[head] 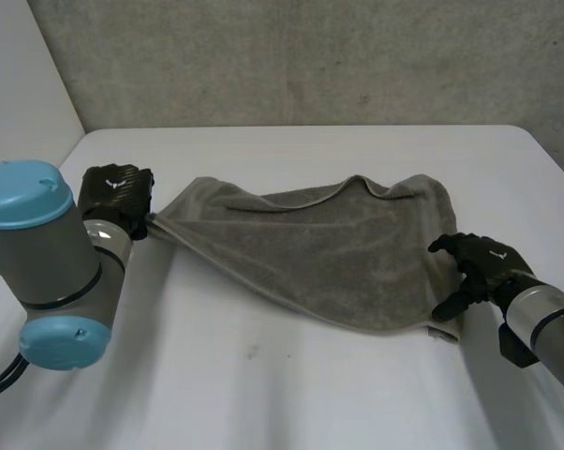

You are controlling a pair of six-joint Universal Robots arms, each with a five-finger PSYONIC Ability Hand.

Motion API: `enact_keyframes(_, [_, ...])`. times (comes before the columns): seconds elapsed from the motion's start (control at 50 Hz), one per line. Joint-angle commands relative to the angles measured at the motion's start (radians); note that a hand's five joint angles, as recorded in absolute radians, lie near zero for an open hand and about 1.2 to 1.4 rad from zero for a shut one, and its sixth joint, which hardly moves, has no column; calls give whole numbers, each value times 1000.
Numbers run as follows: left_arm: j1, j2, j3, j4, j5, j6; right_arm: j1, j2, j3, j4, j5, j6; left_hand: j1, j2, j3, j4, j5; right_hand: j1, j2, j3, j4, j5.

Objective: Fold the towel.

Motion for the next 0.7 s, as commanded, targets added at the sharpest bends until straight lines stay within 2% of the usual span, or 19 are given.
enact_keyframes(0.02, [-7,13,-10,0,1,-1,5,73,-15,-28,12,23,193,178,179,178,181,148,95,107,107,98])
enact_keyframes(0.44, [-9,13,-15,0,-2,-1,5,42,51,-34,20,-62,193,178,179,178,181,171,119,131,130,121])
enact_keyframes(0.7, [-12,11,-24,0,1,-1,5,45,69,-71,15,-85,193,178,179,178,181,262,210,222,221,212])
